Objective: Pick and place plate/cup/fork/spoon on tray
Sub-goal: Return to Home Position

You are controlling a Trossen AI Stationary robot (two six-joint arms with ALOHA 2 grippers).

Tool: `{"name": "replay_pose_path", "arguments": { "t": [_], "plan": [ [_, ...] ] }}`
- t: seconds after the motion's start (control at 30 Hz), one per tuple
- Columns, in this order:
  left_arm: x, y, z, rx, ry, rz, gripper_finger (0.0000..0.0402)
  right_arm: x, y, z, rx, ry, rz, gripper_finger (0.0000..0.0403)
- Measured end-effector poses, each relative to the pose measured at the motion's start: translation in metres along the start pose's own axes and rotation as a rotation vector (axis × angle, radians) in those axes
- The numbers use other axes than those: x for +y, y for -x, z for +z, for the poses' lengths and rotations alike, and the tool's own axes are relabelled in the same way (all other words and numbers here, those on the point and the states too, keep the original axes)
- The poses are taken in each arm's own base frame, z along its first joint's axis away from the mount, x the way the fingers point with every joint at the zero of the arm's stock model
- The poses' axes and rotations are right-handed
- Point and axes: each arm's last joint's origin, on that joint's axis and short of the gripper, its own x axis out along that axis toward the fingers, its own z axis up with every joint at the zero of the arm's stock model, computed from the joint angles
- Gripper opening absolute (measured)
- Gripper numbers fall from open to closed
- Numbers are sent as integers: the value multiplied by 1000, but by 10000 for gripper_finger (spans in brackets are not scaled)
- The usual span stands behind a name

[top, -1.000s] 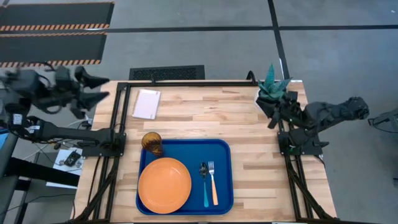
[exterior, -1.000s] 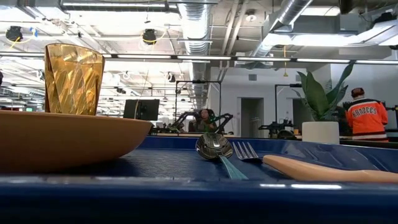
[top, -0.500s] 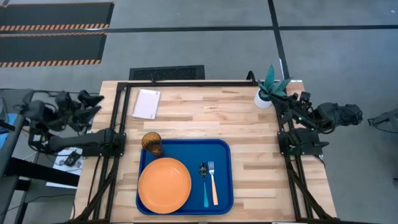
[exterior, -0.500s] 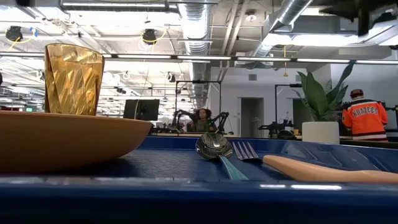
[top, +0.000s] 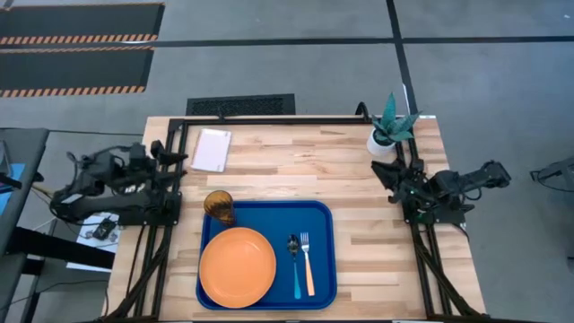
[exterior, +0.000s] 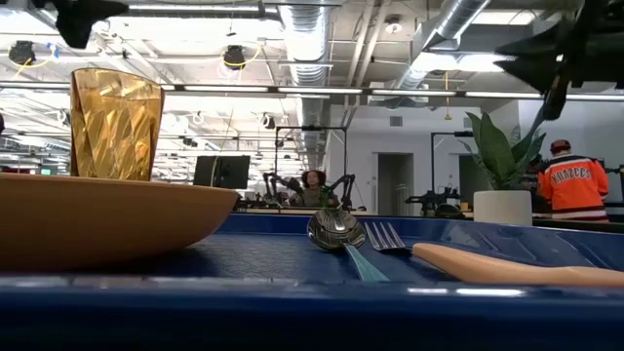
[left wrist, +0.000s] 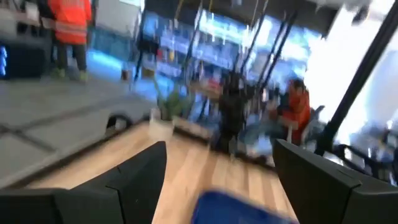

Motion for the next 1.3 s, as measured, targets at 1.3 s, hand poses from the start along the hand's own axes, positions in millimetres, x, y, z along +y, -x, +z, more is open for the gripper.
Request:
{"name": "replay_pose_path", "arguments": {
  "t": [1.3],
  "plan": [
    [22, -63, -114, -113, 168, -96, 282, -9, 2, -24, 201, 48, -51, 113]
  ]
}}
